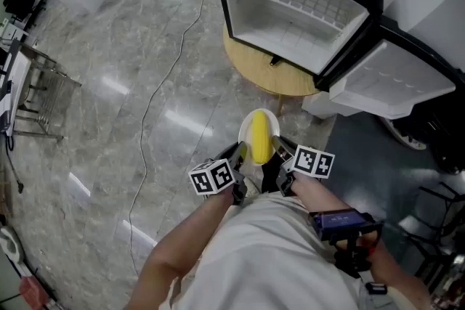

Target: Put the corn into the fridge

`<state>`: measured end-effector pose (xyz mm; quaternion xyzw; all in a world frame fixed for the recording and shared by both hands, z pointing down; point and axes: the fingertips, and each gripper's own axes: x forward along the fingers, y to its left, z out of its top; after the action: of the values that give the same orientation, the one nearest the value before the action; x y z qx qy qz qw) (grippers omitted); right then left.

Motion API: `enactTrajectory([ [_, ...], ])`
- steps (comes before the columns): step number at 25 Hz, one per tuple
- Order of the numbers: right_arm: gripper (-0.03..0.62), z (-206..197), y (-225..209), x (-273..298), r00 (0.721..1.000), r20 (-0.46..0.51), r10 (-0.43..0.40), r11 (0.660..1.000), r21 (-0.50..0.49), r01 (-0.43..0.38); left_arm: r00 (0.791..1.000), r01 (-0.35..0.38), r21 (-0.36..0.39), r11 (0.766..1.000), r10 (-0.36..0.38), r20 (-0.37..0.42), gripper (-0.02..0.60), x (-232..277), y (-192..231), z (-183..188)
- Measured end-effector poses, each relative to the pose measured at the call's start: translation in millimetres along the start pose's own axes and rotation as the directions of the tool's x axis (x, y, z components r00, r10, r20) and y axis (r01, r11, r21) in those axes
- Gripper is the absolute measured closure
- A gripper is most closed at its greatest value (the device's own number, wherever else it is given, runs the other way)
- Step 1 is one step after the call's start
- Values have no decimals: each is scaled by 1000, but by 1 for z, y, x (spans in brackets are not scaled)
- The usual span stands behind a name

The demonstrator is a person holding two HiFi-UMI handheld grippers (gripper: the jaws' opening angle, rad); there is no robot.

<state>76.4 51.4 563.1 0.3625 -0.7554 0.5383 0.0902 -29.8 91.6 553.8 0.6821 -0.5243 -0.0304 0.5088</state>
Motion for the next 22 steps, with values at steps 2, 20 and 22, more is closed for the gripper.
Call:
enactTrajectory([
  [2,546,-16,4,-19,1000,-10,1,1000,-2,-1,1000,5,-4,1000,-5,6,538,-18,-9,-17],
  [20,546,-24,-13,-129,997,-39,70,989,-125,-74,999,6,-8,1000,-5,49,537,-35,-86,-104],
  [22,546,-25,-19,-135,996,-41,80,989,-118,-84,998,-2,-9,1000,2,57,537,-33,-89,-111],
])
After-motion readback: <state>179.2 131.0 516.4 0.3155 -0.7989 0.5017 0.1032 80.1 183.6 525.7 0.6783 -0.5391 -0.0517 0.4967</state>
